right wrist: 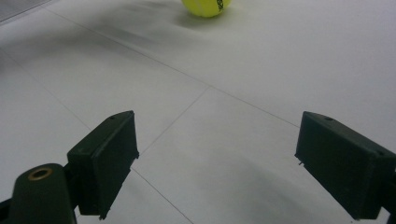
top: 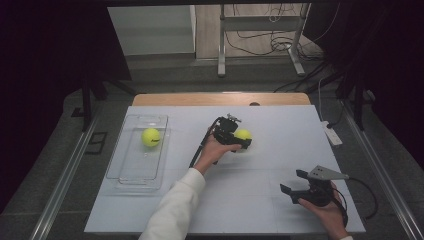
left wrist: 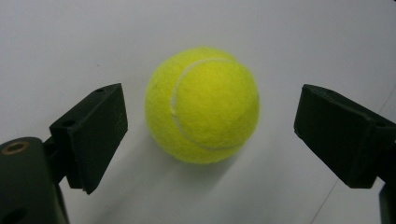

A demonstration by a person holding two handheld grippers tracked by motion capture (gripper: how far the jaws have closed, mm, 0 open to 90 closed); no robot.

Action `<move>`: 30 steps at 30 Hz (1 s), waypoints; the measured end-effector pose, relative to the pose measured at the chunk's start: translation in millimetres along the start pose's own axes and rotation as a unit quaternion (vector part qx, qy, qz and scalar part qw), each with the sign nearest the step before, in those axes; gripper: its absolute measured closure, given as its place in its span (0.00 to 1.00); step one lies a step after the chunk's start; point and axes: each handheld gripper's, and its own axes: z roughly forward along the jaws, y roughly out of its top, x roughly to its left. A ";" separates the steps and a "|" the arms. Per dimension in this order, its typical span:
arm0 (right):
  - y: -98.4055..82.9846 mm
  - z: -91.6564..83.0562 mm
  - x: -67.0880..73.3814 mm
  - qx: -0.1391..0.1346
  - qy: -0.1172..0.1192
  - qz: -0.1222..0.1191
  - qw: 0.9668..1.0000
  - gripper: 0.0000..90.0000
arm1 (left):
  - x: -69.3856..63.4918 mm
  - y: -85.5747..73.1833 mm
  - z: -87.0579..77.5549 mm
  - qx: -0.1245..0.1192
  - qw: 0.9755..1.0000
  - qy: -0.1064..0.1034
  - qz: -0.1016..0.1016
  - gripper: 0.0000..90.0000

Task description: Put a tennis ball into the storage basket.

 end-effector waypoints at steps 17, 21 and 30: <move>-0.5 0.1 -0.5 0.001 0.000 0.000 1.000 0.14 | 3.6 1.5 17.1 0.004 1.000 -0.006 -0.009 0.14; -0.6 0.0 -0.9 0.001 0.000 0.000 1.000 0.14 | 3.0 1.0 20.9 0.012 1.000 0.000 -0.004 0.19; -0.8 -0.4 -1.3 0.001 -0.002 0.001 1.000 0.14 | 4.7 -0.5 23.7 0.017 1.000 -0.008 -0.002 0.30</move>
